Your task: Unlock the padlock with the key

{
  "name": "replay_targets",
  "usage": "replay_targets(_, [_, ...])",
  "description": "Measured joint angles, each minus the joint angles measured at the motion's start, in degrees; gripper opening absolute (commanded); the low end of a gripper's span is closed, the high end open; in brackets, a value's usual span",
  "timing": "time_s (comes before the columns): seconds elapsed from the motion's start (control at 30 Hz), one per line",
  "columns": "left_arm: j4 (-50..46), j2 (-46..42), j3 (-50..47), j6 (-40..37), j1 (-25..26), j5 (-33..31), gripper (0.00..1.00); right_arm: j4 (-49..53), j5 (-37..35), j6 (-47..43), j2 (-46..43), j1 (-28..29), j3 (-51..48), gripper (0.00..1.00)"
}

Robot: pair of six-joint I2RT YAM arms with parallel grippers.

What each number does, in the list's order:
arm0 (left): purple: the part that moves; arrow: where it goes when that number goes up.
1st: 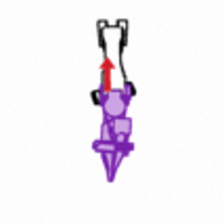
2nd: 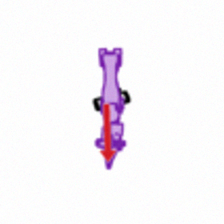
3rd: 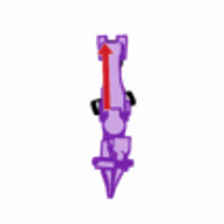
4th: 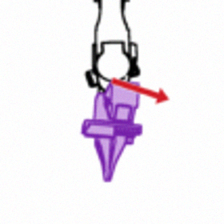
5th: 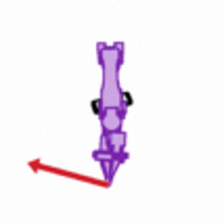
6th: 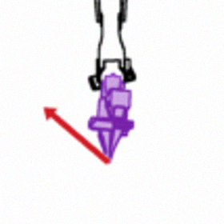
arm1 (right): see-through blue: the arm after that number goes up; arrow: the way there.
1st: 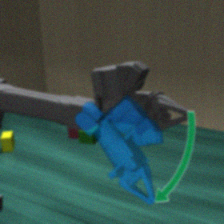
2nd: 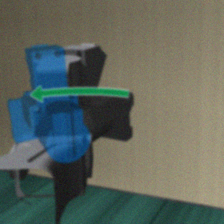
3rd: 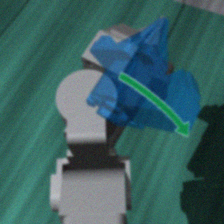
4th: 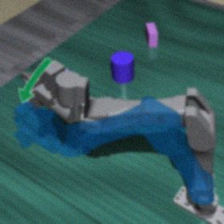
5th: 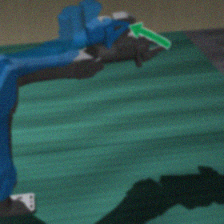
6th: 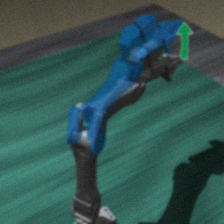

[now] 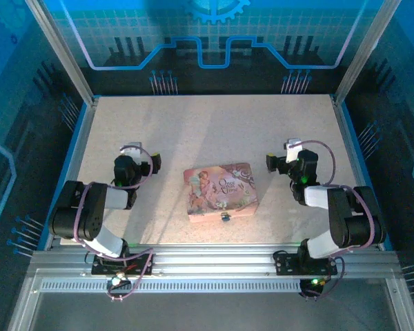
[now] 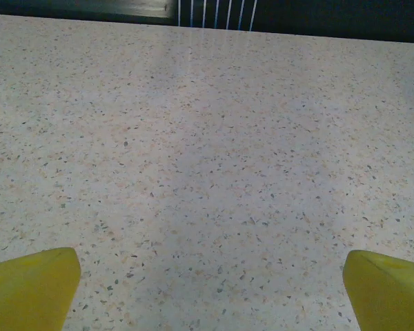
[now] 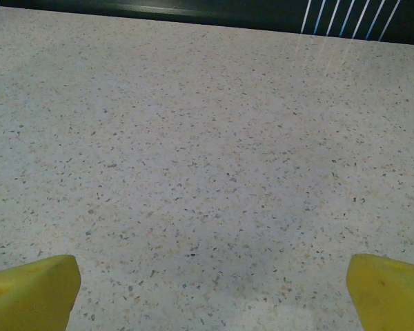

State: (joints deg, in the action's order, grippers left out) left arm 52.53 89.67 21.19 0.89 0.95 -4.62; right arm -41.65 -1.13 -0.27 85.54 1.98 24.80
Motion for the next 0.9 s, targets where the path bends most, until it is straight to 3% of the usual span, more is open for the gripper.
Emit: replay_targets(0.9, [0.0, 0.0, 0.0, 0.02, 0.0, -0.02, 0.99, 0.0, 0.66, 0.02, 0.0, -0.07, 0.0, 1.0])
